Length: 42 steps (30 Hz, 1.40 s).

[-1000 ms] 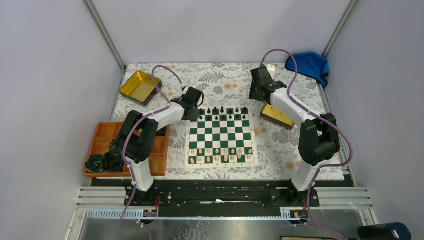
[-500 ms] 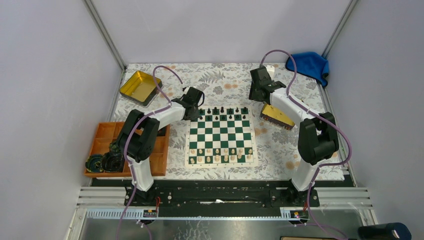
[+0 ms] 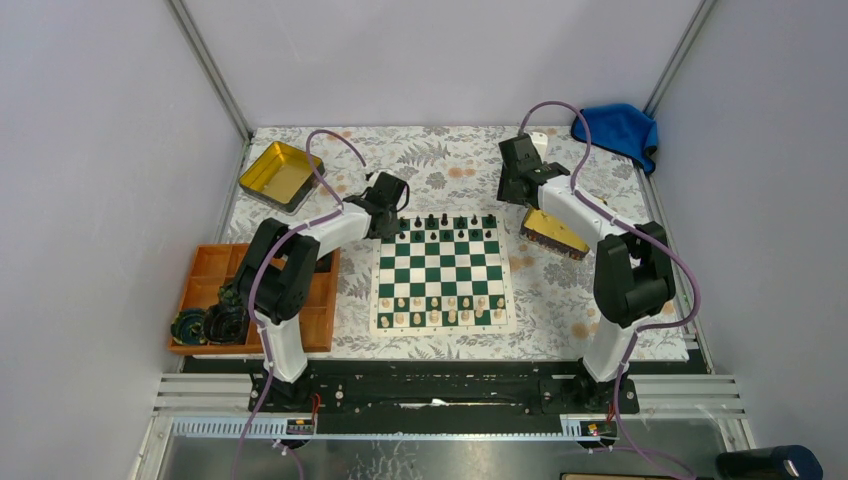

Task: Set up the chess pieces on the board
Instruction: Place the chess piece on the chessboard.

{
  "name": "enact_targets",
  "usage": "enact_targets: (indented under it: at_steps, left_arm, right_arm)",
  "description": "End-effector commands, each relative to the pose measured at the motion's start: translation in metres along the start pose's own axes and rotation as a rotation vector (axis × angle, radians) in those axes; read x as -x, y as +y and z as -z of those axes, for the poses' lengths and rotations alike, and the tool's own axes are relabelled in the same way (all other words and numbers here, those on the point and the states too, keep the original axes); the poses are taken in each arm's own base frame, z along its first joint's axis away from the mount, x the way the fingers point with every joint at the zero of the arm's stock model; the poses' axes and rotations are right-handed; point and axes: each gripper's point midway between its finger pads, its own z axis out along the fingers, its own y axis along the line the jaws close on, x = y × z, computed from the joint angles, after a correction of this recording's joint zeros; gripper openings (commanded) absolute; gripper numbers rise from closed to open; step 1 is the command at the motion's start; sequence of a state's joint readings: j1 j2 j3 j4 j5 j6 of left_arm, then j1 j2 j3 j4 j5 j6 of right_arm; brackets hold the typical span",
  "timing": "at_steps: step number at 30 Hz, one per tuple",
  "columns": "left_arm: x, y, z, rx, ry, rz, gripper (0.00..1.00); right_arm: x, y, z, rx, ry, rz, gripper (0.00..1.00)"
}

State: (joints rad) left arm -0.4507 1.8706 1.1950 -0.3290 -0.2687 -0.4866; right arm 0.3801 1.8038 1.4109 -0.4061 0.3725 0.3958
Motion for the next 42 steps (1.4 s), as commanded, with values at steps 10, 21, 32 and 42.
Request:
enact_targets:
  at_steps: [10,21,32,42]
  left_arm:
    - [0.015,-0.008,-0.004,-0.024,-0.03,-0.002,0.0]
    - [0.012,-0.005,-0.005,-0.013,-0.024,0.001,0.06]
    - [0.013,-0.002,-0.003,-0.004,-0.034,0.012,0.32]
    - [0.031,0.011,0.022,0.041,-0.09,0.021,0.44]
  right_arm:
    - [0.026,0.007,0.005,0.024,-0.054,-0.015,0.54]
    - [0.024,0.008,0.003,0.023,-0.048,-0.014,0.54]
    - [0.024,0.009,0.002,0.024,-0.047,-0.013,0.54]
    - [0.027,0.003,0.002,0.0,-0.057,-0.012,0.54]
